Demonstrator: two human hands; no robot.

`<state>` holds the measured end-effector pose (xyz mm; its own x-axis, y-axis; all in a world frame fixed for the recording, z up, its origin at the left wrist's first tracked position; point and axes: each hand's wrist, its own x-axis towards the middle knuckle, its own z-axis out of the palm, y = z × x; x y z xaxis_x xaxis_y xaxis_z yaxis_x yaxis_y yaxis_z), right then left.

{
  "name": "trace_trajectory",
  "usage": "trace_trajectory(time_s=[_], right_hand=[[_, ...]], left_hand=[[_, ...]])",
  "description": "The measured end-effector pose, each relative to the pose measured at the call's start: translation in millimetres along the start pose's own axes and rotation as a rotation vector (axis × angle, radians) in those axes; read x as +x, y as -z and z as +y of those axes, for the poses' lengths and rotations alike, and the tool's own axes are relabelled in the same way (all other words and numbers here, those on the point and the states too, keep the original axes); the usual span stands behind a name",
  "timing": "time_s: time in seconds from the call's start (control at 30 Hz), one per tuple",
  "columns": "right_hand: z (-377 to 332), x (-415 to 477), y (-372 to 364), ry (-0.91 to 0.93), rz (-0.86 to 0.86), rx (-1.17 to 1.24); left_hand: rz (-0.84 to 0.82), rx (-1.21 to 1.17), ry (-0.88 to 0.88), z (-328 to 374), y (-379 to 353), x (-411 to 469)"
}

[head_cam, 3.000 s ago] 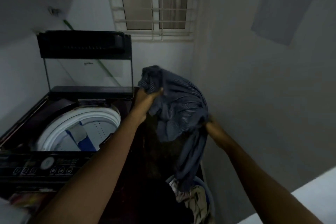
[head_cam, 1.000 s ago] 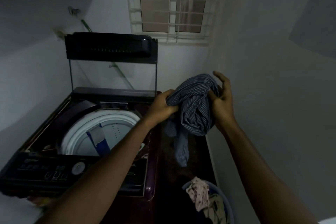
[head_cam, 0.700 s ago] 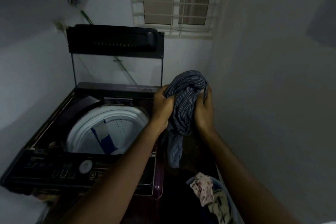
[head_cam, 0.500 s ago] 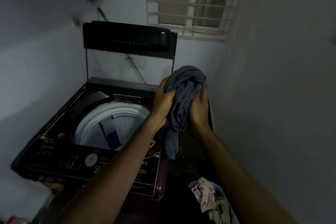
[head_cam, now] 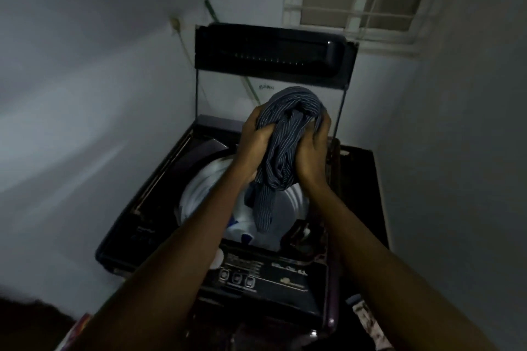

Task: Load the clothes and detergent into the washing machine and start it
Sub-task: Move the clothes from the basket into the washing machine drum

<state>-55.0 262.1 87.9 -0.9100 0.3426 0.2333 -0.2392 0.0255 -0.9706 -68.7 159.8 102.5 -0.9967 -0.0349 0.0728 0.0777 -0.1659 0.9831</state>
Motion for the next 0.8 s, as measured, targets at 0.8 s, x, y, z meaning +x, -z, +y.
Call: trace_trajectory(time_s=[0.8], right_hand=[[148, -33, 0, -0.317, -0.332, -1.194]], left_hand=[[-0.412, 1.063, 0.164, -144, 116, 54]])
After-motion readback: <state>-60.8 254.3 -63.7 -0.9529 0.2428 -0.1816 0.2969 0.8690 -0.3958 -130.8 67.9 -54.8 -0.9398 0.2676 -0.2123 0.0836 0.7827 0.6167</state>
